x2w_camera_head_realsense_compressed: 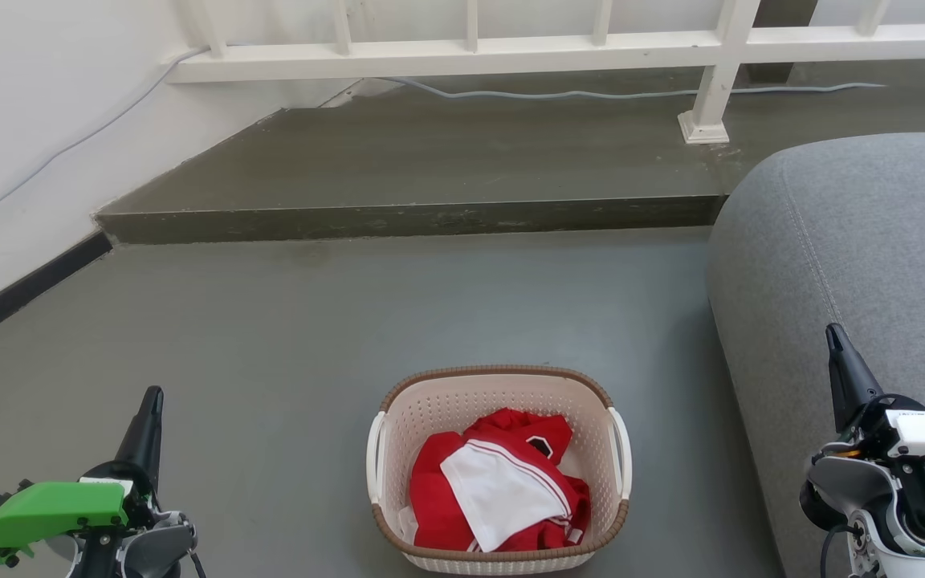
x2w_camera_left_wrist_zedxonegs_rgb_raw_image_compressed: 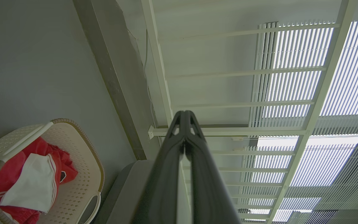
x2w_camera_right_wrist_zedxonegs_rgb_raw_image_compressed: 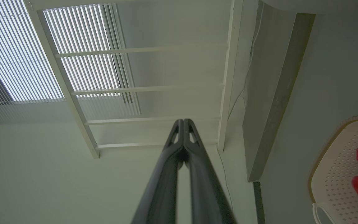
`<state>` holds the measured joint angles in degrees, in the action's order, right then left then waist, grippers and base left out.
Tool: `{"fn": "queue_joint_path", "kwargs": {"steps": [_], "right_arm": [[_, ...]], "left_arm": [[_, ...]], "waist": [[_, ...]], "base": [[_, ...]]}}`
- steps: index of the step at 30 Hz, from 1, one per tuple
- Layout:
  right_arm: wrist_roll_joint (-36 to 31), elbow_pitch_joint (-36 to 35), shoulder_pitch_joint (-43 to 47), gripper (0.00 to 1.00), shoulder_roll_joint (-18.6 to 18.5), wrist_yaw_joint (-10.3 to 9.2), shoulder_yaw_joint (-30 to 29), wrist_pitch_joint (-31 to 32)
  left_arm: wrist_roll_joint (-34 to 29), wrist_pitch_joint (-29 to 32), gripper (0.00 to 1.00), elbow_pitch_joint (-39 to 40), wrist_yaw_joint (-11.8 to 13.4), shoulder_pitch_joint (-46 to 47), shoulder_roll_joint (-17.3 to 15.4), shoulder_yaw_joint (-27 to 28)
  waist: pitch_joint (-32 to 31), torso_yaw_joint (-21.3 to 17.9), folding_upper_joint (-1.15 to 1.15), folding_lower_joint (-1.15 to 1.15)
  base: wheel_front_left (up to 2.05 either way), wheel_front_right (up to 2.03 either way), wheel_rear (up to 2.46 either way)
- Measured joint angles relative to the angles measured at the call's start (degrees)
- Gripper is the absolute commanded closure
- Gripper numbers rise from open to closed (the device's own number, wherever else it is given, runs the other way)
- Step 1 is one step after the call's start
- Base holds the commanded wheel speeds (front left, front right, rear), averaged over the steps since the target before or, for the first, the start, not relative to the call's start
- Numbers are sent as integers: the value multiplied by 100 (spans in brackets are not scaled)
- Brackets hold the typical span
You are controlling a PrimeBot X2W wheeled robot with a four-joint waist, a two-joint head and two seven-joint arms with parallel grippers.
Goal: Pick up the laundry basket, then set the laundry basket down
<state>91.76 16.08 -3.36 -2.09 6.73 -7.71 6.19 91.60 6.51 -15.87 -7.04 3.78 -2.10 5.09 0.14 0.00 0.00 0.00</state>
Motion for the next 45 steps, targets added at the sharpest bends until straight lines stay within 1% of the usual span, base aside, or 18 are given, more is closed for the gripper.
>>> {"fn": "queue_joint_path", "kwargs": {"steps": [45], "right_arm": [[0,0,0,100,0,0,0,0]], "left_arm": [[0,0,100,1,0,0,0,0]], "waist": [[0,0,0,0]], "base": [[0,0,0]]}}
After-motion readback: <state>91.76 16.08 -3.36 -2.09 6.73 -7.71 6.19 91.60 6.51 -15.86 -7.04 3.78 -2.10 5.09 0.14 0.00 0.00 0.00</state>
